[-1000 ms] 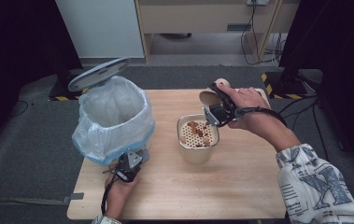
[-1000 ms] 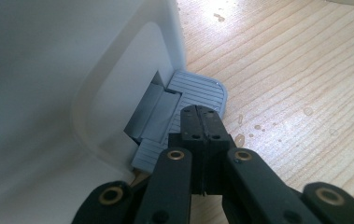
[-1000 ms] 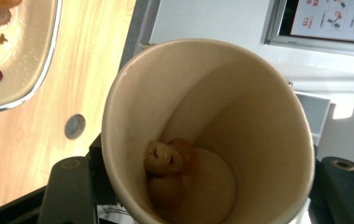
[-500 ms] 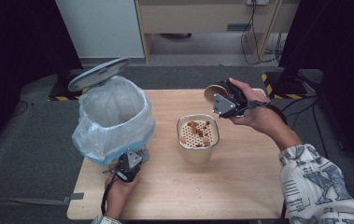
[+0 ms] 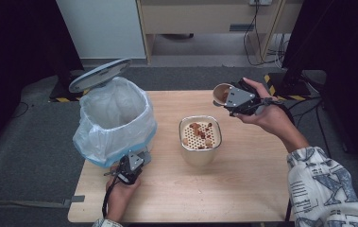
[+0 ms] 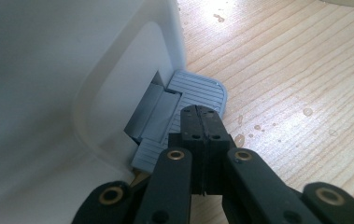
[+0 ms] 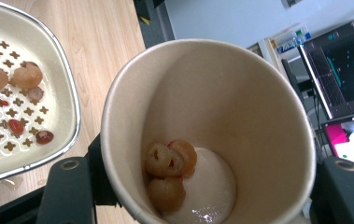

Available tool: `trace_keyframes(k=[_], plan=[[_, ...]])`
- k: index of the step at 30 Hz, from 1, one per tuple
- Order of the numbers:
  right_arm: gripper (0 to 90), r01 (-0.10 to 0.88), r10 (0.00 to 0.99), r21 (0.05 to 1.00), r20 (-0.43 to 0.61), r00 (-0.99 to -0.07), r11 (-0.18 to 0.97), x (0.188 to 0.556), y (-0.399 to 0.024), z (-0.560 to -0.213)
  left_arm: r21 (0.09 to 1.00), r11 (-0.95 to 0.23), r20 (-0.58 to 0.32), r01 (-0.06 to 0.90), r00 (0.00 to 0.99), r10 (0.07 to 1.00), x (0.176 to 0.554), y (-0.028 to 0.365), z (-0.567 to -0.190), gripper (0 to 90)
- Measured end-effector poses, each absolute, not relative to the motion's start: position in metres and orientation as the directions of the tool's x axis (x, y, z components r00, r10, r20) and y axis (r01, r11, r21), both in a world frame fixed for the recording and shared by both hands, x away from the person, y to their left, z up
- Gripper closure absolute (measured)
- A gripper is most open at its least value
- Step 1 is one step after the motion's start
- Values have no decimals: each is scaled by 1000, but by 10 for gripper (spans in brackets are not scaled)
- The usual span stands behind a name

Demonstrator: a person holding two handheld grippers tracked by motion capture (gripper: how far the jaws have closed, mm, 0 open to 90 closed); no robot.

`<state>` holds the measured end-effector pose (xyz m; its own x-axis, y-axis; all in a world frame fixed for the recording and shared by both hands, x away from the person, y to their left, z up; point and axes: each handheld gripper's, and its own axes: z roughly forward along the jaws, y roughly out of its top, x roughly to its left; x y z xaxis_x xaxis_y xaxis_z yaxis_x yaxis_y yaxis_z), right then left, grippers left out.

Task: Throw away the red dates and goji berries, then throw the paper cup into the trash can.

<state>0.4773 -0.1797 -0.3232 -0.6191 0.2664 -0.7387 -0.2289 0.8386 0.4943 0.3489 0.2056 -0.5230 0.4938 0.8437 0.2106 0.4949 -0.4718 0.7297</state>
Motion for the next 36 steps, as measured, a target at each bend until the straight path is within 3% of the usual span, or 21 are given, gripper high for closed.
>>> trace_keyframes(k=[25,36], plan=[[338,-146,368,583,-667,-648,799,479,-213,-321,730,-472,210,494,494,843,349,206,-523,894],[336,-85,434,657,-584,-686,749,482,-236,-332,729,-472,209,495,495,843,349,206,-523,894]])
